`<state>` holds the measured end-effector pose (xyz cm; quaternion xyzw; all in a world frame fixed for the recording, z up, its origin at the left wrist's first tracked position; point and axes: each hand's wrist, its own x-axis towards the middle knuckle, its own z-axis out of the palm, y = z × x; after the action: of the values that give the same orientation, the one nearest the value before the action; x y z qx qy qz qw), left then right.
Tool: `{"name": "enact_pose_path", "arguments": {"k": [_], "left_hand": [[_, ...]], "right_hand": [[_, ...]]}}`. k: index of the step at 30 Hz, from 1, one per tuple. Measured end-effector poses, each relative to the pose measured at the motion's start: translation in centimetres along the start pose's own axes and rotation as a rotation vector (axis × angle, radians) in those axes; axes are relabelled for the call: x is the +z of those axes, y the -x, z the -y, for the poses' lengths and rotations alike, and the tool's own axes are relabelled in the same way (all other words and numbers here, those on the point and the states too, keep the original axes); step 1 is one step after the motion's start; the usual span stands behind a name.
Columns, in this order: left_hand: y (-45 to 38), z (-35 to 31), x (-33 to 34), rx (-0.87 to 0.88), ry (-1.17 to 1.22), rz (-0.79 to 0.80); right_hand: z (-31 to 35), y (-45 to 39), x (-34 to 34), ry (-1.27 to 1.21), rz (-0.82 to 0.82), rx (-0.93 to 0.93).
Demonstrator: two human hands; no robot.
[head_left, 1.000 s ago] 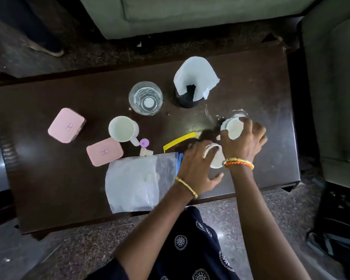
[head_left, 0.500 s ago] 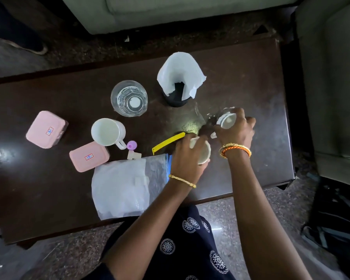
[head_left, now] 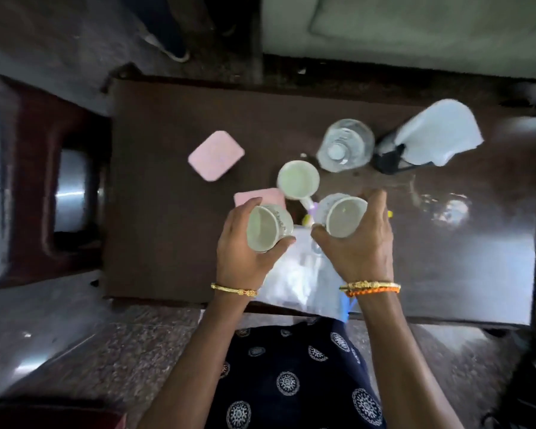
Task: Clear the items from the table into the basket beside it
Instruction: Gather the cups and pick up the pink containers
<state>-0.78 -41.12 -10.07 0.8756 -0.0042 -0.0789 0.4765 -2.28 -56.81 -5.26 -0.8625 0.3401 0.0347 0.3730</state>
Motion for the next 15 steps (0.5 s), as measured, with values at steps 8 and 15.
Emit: {"name": "enact_pose_path", "arguments": {"k": [8, 15], "left_hand": [[-2.5, 4.1, -19.4, -0.002, -0.125, -0.212], [-10.3, 8.2, -36.3, -0.114, -0.307, -0.37]], "right_hand": [[14.4, 6.0, 10.8, -0.094, 0.2, -0.354], [31.2, 7.2, 21.4, -0.185, 0.343, -0.693]]}}
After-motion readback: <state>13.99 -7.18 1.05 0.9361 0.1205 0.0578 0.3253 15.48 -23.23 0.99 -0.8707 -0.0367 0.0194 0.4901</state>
